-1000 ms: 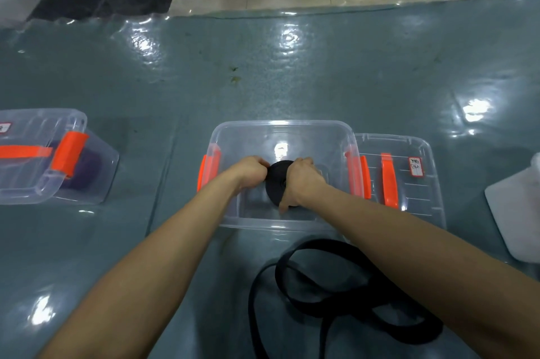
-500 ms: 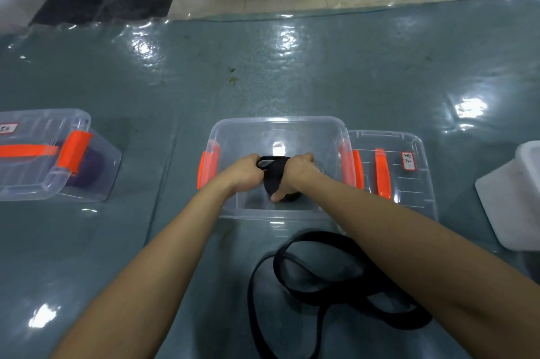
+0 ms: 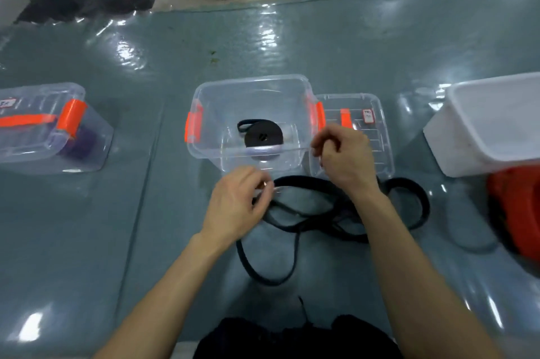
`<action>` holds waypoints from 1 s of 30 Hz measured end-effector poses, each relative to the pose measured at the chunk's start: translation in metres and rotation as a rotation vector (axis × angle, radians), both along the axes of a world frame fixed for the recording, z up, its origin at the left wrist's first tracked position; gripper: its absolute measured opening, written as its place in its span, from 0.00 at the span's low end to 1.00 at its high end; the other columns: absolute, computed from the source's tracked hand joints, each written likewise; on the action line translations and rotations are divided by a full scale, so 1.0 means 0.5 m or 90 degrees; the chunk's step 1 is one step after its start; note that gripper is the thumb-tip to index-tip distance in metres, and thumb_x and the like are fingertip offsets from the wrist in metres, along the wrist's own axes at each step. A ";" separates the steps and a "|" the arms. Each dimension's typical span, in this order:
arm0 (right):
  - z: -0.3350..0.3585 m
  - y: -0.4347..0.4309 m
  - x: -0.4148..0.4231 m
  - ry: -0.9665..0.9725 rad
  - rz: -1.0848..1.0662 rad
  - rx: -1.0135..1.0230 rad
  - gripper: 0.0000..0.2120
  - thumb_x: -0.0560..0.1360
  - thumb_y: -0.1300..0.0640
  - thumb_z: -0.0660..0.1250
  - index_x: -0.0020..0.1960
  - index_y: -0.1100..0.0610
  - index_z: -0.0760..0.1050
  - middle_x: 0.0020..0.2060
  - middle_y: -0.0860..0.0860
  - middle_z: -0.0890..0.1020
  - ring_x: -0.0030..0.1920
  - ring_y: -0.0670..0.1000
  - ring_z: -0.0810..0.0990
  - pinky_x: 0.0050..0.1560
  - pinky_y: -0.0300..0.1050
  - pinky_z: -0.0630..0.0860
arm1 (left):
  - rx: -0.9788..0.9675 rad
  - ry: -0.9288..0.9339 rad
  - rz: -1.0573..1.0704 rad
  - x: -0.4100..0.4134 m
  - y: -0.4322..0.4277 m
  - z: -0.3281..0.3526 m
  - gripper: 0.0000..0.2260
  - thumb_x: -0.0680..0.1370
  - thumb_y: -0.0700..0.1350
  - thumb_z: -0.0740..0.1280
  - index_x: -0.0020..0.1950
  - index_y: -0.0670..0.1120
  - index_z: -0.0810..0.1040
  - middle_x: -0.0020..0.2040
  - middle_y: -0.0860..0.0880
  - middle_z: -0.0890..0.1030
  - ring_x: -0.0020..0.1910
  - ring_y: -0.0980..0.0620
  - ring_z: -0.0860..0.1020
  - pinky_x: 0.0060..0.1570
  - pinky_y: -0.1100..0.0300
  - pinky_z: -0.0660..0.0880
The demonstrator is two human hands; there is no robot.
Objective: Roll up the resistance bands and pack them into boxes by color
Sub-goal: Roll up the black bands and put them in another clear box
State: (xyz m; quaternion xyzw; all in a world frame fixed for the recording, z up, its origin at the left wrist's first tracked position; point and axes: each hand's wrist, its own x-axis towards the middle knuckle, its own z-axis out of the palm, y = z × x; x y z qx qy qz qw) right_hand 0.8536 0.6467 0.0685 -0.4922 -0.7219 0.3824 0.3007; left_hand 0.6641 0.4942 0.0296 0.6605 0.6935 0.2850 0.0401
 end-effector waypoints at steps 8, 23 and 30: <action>-0.140 -0.110 0.161 -0.482 0.279 -0.144 0.37 0.73 0.54 0.74 0.80 0.55 0.70 0.77 0.53 0.74 0.79 0.56 0.68 0.80 0.50 0.67 | -0.392 0.189 -0.109 0.086 -0.094 -0.145 0.35 0.70 0.74 0.66 0.67 0.51 0.80 0.58 0.53 0.80 0.67 0.49 0.75 0.85 0.41 0.50; -0.192 -0.282 0.039 -0.273 0.188 0.145 0.25 0.78 0.44 0.73 0.71 0.54 0.79 0.63 0.49 0.82 0.68 0.55 0.76 0.71 0.55 0.72 | 0.055 0.130 0.120 -0.110 -0.210 -0.066 0.09 0.78 0.41 0.66 0.57 0.46 0.80 0.49 0.49 0.82 0.50 0.44 0.78 0.76 0.45 0.68; -0.238 -0.395 -0.045 -0.341 0.270 0.120 0.43 0.78 0.48 0.75 0.86 0.56 0.60 0.85 0.53 0.61 0.86 0.53 0.56 0.86 0.58 0.53 | -0.276 0.078 0.132 -0.212 -0.391 -0.102 0.32 0.78 0.48 0.77 0.81 0.43 0.74 0.82 0.38 0.70 0.82 0.36 0.67 0.81 0.37 0.63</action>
